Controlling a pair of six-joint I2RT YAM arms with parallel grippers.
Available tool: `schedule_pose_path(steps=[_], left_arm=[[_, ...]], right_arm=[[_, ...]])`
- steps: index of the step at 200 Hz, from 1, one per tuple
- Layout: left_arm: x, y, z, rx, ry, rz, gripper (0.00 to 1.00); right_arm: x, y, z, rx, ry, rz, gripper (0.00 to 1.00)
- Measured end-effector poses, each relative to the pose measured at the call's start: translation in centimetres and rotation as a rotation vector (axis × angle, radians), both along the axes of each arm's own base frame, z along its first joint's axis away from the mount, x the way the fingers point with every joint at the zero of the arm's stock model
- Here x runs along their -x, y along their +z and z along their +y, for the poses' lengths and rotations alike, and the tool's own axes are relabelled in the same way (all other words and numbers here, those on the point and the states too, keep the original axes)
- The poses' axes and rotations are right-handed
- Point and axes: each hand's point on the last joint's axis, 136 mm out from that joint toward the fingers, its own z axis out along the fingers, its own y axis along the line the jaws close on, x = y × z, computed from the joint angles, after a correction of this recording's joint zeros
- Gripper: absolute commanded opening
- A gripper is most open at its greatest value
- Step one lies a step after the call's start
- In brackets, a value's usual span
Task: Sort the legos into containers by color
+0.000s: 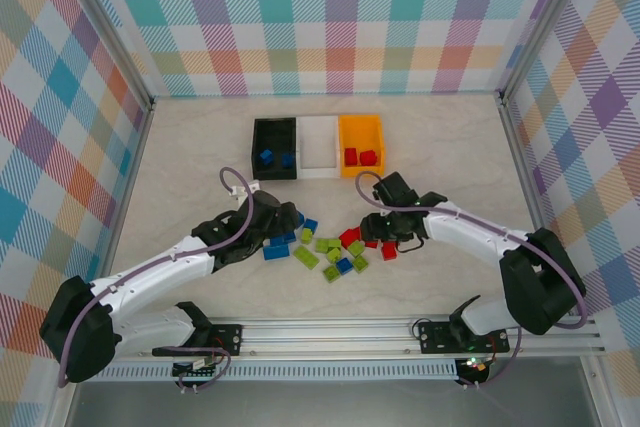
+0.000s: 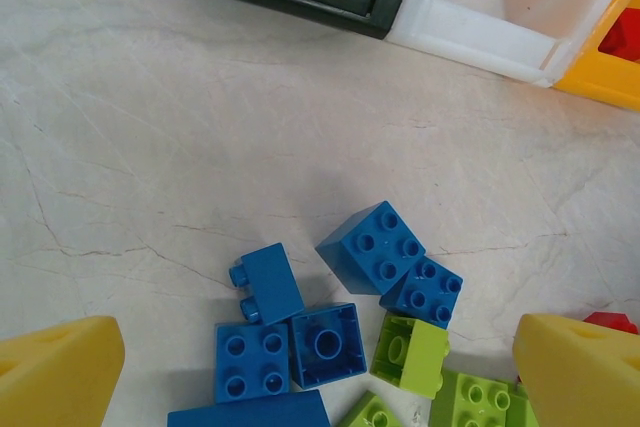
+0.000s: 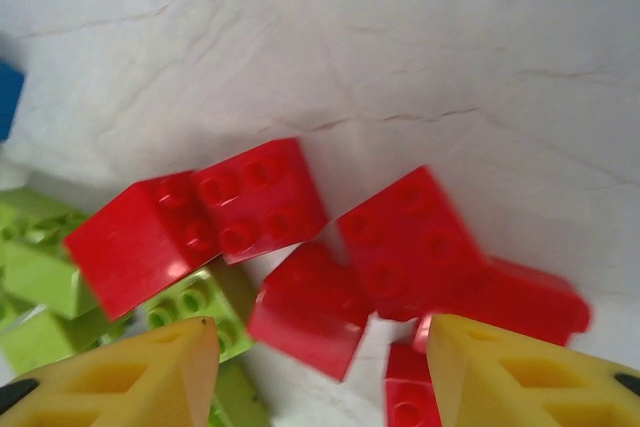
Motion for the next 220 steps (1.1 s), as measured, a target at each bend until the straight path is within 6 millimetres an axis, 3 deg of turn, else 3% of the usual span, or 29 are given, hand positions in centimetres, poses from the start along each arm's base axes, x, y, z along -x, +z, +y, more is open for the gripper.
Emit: schedule_pose_path(steps=[37,86,131,165,220], left_arm=[[-0.1,0.0,0.2,-0.004,0.01,-0.005,1.0],[0.0,-0.3,0.5,-0.016,0.017,-0.004,1.0],[0.2,-0.7,0.7,-0.025,0.019,0.003,1.0],[0.2,-0.7,0.7,-0.026,0.019,0.002,1.0],[0.1,-0.7,0.8,-0.031,0.024,-0.001,1.0]], right_arm=[[1.6,0.2,1.0,-0.001,0.024,0.017,0.61],[3.6,0.4,-2.0,0.057,-0.032,-0.019,0.63],[4.9,-3.1,-4.0,0.174,-0.059,0.067,0.61],[4.7,-4.7,-4.4,0.228,-0.064,0.088,0.58],[4.4,-4.8,-4.7,0.27,-0.062,0.093,0.51]])
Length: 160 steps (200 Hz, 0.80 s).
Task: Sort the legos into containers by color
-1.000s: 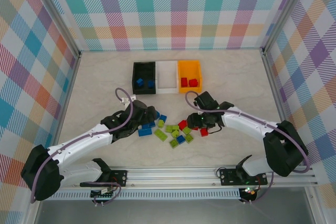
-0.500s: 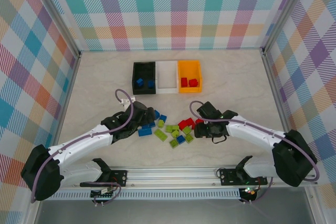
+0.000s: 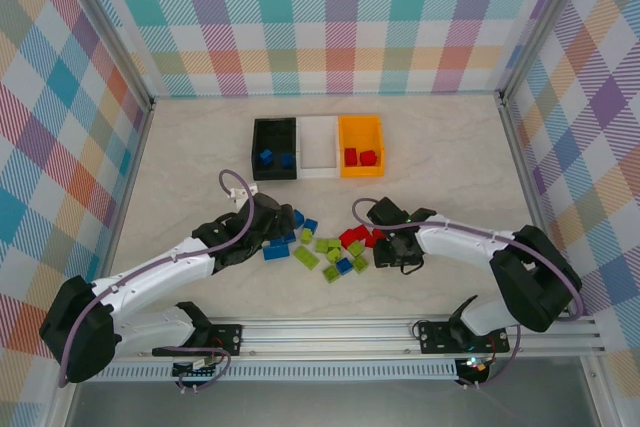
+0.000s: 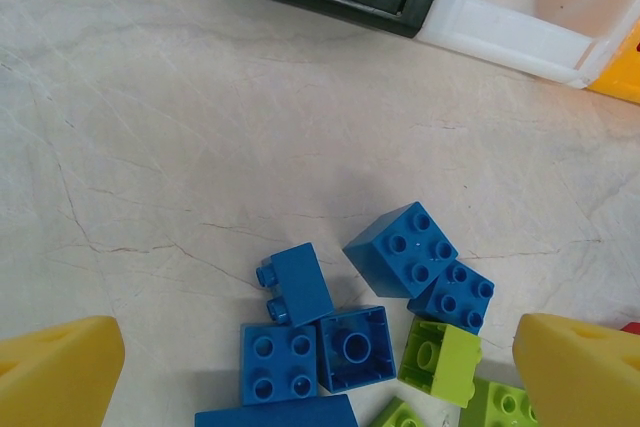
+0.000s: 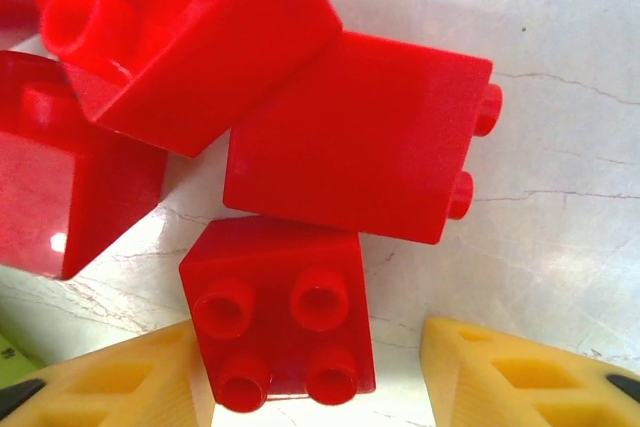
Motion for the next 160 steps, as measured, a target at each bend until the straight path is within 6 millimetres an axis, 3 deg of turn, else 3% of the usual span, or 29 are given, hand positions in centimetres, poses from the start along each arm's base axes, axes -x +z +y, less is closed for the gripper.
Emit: schedule_pose_path(steps=[32,56,80,160], left_arm=[[0.0,-0.5,0.0,-0.011,0.0,0.013,1.0],[0.0,-0.9,-0.1,-0.02,-0.002,0.025,1.0],[0.0,-1.1,-0.1,-0.022,-0.003,0.029,1.0],[0.0,-1.1,-0.1,-0.022,-0.003,0.029,1.0]], right_arm=[[-0.2,0.0,0.0,0.008,0.003,-0.005,0.45],[-0.4,0.1,0.1,0.007,0.022,-0.015,0.54],[-1.3,0.3,0.6,-0.008,0.025,-0.056,0.54],[-2.3,0.7,0.9,-0.015,0.034,-0.105,0.32]])
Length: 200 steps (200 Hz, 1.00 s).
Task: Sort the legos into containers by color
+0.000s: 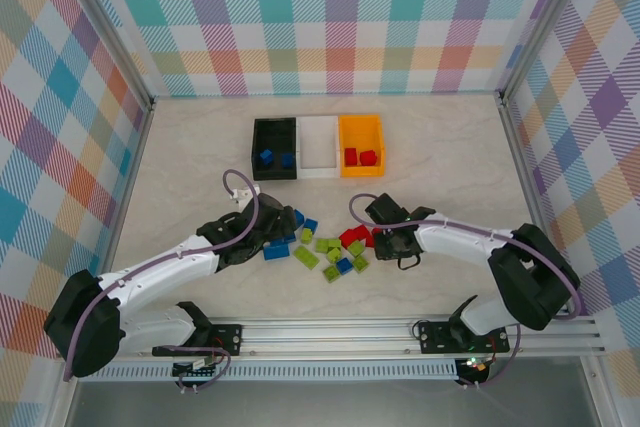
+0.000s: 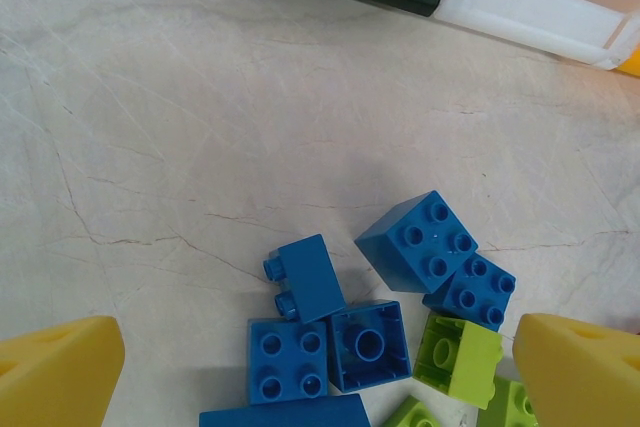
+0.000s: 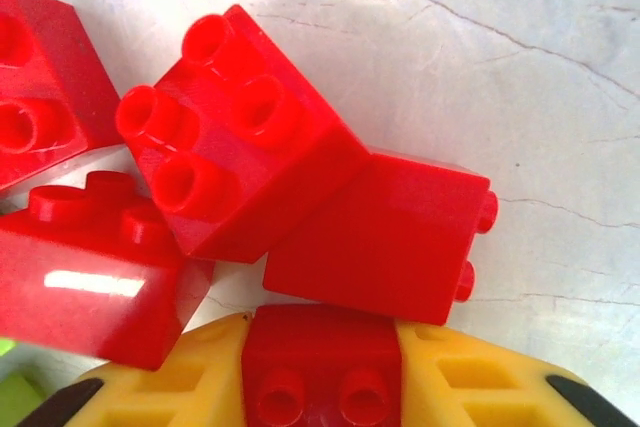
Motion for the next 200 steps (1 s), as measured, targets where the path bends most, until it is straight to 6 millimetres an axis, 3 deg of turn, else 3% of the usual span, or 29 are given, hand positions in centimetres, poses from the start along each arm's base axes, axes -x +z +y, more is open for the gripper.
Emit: schedule_pose_path(steps=[28,54,72,88,101,123,145,175,200], left_arm=[[0.0,0.0,0.0,0.0,0.0,0.0,1.0],[0.0,0.0,0.0,0.0,0.0,0.0,1.0],[0.0,0.0,0.0,0.0,0.0,0.0,1.0],[0.0,0.0,0.0,0.0,0.0,0.0,1.0],[0.0,0.0,0.0,0.0,0.0,0.001,1.0],[0.1,-0.1,0.1,-0.004,-0.001,0.006,1.0],[0.3,-0.3,0.1,-0.009,-0.005,0.018,1.0],[0.5,-0.4,0.1,-0.009,-0.009,0.028,1.0],[0.6,-0.9,0.2,-0.023,-0.009,0.043,1.0]], right_arm=[[-0.1,2.5,0.0,-0.039,0.002,-0.049,0.3],[-2.1,7.6,1.2,-0.121,0.011,-0.151,0.29],[-5.9,11.6,2.1,-0.185,-0.012,-0.23,0.29],[-10.8,14.9,3.0,-0.229,-0.04,-0.31,0.29],[-14.6,15.8,3.8,-0.242,-0.058,-0.338,0.29],[-21.0,15.4,5.5,-0.255,-0.08,-0.353,0.29],[-26.0,12.8,6.8,-0.241,-0.091,-0.334,0.3],[-29.4,9.0,6.8,-0.206,-0.119,-0.278,0.33],[-30.3,6.9,6.6,-0.192,-0.14,-0.235,0.49]])
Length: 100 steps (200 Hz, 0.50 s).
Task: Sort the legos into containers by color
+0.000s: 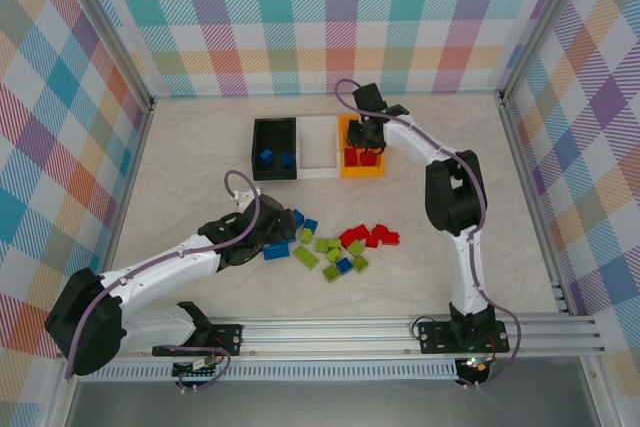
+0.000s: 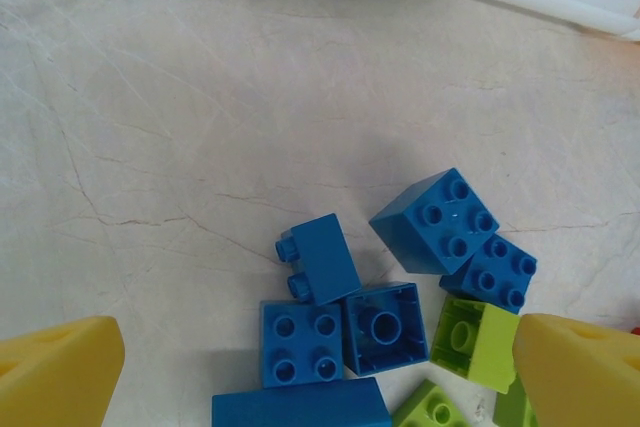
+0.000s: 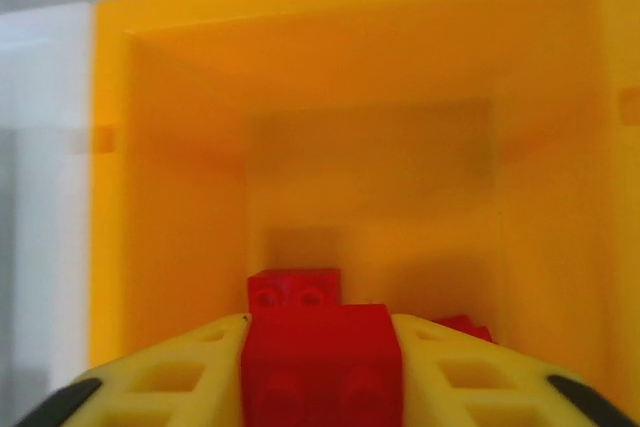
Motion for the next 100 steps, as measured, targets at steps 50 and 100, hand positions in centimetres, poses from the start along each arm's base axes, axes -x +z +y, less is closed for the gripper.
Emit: schedule_pose_path(steps=[50,100], left_arm=[[0.5,-1.5,0.0,-0.047,-0.013,0.068,0.98],[-2.9,-0.3,-4.5,-0.062,-0.126,0.103,0.79]], right_arm=[[0.1,1.0,0.0,-0.021,0.004,0.005,0.6],[5.3,6.1,-1.0,-0.065,0.032,-0.068,0.59]])
